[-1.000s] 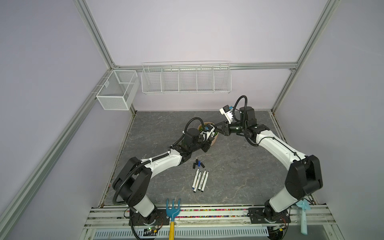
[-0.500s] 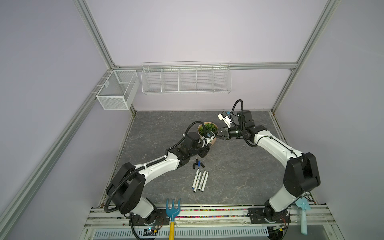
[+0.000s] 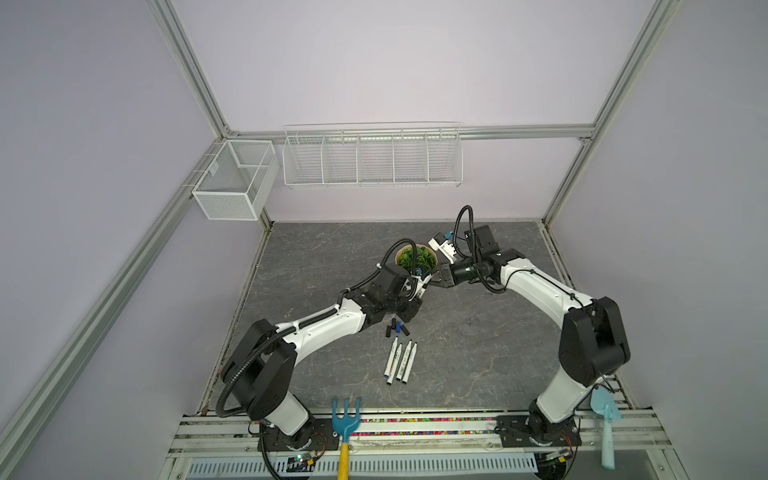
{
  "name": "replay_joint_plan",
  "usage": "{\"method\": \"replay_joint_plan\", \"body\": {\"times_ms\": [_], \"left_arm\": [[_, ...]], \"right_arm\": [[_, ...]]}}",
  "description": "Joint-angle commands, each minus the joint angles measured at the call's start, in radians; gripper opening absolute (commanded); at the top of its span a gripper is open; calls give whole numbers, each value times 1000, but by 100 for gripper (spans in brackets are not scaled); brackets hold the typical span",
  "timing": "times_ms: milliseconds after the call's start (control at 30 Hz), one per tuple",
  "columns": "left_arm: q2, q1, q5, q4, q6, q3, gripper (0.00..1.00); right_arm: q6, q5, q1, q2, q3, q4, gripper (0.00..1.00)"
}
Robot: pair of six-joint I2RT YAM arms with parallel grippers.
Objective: Insert the pens into the pen caps
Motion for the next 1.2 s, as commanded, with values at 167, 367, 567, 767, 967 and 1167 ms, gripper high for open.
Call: {"method": "replay_joint_plan", "body": {"times_ms": [167,367,567,767,967,1167], "left_arm": [[34,5,33,1509,14,339,0],[-9,40,52,1482,-35,299,0],[-96,26,122,1356,-168,105,0],[-144,-37,77,1270,-191,-96,0],[-93,-69,35,1270,-244,-203,0],[16,-70,11,1318,-298,-247,0]], "right_arm": [[-26,-106,125,69,-73,-320,6],[40,-114,72,36,-103,-230,7],[191,-169,-13,-62,-156,-16,7],[202,-200,-19,-90,-145,2,7],[265,-198,-22,-106,-133,74,11],[326,-160,-33,-145,-75,149,47]]}}
